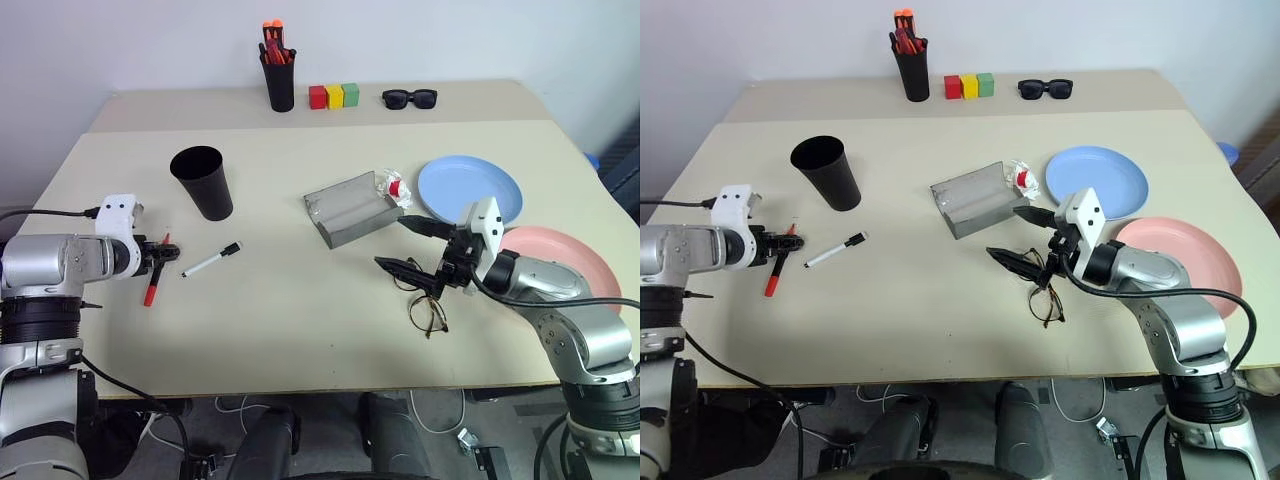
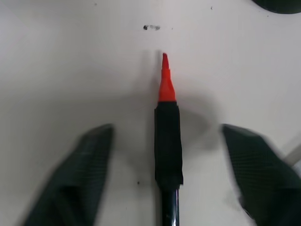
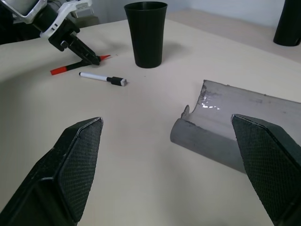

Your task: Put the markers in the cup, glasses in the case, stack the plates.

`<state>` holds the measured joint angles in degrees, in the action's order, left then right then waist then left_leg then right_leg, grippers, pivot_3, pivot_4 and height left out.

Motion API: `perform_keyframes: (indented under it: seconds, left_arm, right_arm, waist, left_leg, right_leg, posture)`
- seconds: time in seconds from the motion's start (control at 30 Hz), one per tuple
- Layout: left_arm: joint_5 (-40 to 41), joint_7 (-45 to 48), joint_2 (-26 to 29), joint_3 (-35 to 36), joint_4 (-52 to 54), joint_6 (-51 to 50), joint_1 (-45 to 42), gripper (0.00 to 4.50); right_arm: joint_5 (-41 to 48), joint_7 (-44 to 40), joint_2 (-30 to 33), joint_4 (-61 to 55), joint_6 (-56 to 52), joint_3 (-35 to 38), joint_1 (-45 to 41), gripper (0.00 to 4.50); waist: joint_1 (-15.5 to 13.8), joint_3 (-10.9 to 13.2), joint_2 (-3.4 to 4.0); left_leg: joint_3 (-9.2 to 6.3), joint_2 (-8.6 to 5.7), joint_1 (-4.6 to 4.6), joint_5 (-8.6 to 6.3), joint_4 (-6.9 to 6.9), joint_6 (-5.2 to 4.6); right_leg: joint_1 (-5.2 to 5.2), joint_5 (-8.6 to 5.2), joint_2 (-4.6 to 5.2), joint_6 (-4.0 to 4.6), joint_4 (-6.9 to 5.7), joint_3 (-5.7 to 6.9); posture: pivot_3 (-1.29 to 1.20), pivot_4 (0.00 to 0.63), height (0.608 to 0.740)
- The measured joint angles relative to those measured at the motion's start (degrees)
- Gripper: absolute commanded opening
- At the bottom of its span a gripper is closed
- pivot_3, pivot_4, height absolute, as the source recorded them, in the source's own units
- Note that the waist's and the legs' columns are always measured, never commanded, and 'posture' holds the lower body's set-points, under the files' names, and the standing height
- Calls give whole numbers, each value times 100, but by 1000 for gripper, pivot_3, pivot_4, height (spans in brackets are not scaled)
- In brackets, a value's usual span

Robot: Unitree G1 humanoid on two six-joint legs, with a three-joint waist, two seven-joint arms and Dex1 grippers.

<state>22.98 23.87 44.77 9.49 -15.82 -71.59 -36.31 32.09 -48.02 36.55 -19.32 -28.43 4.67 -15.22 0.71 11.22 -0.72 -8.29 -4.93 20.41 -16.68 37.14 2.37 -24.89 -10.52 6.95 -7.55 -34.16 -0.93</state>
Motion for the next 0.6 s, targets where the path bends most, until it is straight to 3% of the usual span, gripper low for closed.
perform_keyframes:
  seconds: [0.1,0.27,0.4,0.6]
  left_arm:
    - [-7,106,2,-54,17,27,-3,35]
    - [-10,309,127,-170,287,71,188,35]
    - [-49,575,571,-186,411,181,427,35]
    - [80,1009,693,606,1068,1455,627,35]
  right_arm:
    - [-28,17,0,0,0,0,-27,4474]
    - [-51,27,3,3,0,-13,-45,4474]
    - [-95,23,20,53,2,-15,-58,4474]
    - [-86,-114,21,102,33,0,-110,4474]
  waist:
    - [0,0,0]
    - [6,0,0]
    - [34,0,-1]
    - [-19,1,-5]
  left_leg:
    - [0,0,0,0,0,0]
    - [1,0,1,0,0,0]
    - [7,3,5,0,-2,0]
    - [8,6,6,0,1,0]
  right_leg:
    - [0,0,0,0,0,-1]
    - [-1,1,0,-1,0,-2]
    - [-13,1,-3,-1,-4,-6]
    - [-6,1,-1,0,4,-8]
  posture:
    - [0,150,740]
    - [0,150,740]
    - [0,150,740]
    - [0,150,740]
